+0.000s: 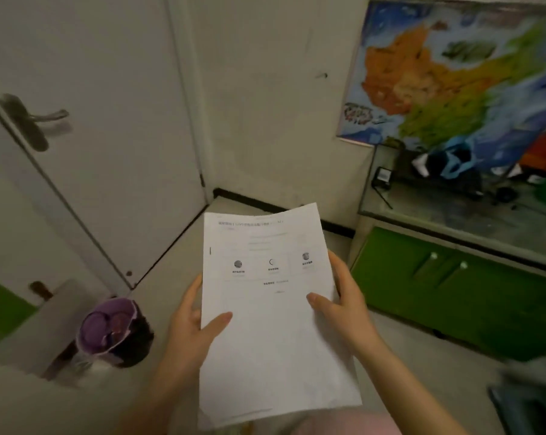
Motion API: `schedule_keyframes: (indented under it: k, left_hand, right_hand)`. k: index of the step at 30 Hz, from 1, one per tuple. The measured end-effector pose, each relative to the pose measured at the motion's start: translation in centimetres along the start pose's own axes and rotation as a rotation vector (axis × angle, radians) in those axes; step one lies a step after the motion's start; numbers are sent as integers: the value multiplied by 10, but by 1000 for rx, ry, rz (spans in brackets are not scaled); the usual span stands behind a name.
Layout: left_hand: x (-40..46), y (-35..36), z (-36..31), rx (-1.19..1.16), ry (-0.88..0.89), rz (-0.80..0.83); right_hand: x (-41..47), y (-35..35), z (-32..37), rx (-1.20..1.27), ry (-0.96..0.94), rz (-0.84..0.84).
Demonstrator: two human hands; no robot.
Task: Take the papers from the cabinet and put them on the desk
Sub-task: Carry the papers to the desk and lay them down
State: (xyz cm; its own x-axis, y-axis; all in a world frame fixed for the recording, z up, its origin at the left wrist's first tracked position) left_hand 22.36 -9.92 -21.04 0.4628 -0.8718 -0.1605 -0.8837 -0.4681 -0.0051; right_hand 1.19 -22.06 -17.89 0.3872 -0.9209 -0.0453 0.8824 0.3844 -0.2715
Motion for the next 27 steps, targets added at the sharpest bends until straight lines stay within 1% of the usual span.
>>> schedule_keyframes:
  k: [5, 10, 13, 18, 19, 22, 25, 27]
  left_hand:
    - [104, 99, -12, 46, 4, 211]
    - [195, 190, -27, 75, -4, 401]
    - [232, 250, -35, 95, -6, 516]
    - [270, 359, -30, 136, -30, 662]
    - [276, 392, -23, 153, -44, 696]
    - [288, 447, -15, 184, -50, 721]
    - [297, 529, 1, 239, -28, 744]
    - [301, 581, 8, 256, -42, 738]
  right_hand:
    - [58, -83, -35, 26, 75, -230]
    - [108, -152, -64, 86, 169, -429]
    - [128, -195, -76, 96, 221, -534]
    - [141, -278, -110, 97, 322, -682]
    - [143, -304, -123, 98, 330, -706]
    - [149, -351, -144, 75, 348, -749]
    - [159, -421, -175, 58, 374, -770]
    - [166, -468, -192, 62, 426, -773]
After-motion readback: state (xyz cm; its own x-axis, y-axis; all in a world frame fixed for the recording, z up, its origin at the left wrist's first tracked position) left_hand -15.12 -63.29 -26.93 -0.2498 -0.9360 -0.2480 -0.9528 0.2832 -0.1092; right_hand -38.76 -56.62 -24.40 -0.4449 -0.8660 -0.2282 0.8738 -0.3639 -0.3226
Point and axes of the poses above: each hand's wrist, its own x-axis towards the middle knuckle, its own y-axis out of the palm, z = x × y, the point moved 8 cm from there along x, towards the middle knuckle, and after that the axes turned 1 degree about z, right-handed, at the moved point
